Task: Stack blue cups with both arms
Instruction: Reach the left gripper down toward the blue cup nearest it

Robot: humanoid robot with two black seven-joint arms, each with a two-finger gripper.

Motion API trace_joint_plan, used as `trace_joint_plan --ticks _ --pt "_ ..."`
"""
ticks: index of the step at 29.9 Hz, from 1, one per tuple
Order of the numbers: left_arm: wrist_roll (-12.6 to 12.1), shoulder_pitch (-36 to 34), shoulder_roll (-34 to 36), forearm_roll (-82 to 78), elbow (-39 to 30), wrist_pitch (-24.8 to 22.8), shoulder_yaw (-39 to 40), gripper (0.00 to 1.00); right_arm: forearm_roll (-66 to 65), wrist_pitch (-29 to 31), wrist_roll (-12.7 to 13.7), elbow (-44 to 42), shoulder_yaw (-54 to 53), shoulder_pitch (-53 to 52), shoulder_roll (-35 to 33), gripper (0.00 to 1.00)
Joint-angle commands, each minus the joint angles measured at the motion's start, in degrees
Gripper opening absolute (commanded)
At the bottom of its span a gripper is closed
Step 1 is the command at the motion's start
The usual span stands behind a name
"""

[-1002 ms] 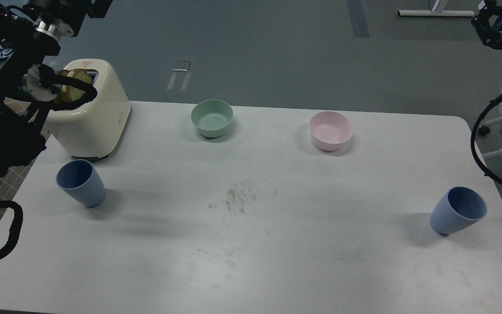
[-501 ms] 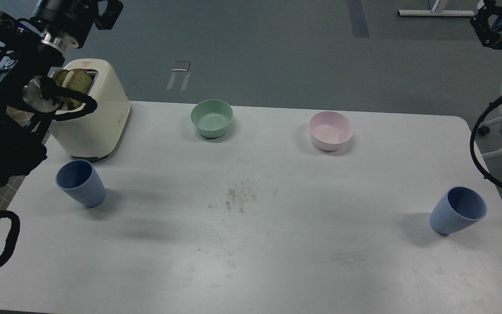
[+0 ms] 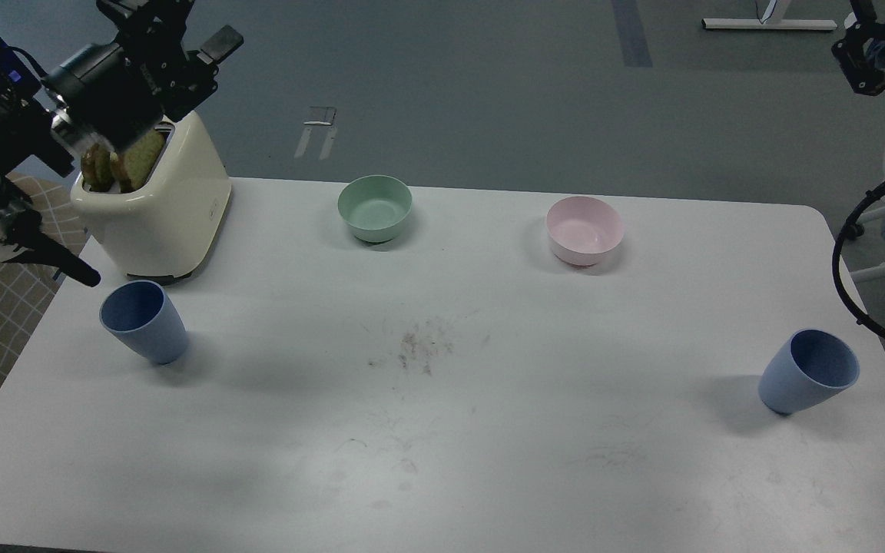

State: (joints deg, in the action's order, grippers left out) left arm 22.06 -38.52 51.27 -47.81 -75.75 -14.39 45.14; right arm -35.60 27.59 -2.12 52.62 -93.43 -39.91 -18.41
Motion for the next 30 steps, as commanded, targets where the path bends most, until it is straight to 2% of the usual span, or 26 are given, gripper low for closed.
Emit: trace_joint_plan --ticks 1,4,8,12,16,19,25,30 --pt "1.4 3.3 5.3 -11.6 -3.9 0.2 -0.4 0.84 0.0 0.4 0.0 0.6 -0.4 0.9 -0.1 1.0" --pt "1.6 7.0 10.4 -21.5 -7.4 0.2 -0.4 0.84 0.0 0.4 0.0 0.8 -1.0 1.2 -0.2 1.0" --pt "2.5 9.8 14.6 -28.9 -8.1 0.9 -0.4 0.84 0.0 0.4 0.0 0.8 -1.1 1.2 -1.1 1.0" --pt "3.2 13.0 17.6 -37.3 -8.0 3.7 -1.2 0.84 0.0 0.4 0.0 0.7 -1.1 1.6 -1.4 1.0" --pt "3.2 16.0 19.7 -43.4 -7.1 9.2 -2.2 0.84 0.0 0.4 0.0 0.8 -1.2 2.2 -2.4 1.0" --pt "3.2 17.7 20.0 -44.6 -4.9 12.3 -4.2 0.84 0.0 0.4 0.0 0.7 -1.2 2.3 -3.2 1.0" --pt "3.3 18.0 19.4 -47.6 0.8 13.7 -9.7 0.84 0.0 0.4 0.0 0.8 -1.2 2.6 -3.7 1.0" --pt "4.5 18.5 15.7 -47.4 9.7 14.9 -11.0 0.83 0.0 0.4 0.0 0.8 -1.5 2.6 -3.6 1.0"
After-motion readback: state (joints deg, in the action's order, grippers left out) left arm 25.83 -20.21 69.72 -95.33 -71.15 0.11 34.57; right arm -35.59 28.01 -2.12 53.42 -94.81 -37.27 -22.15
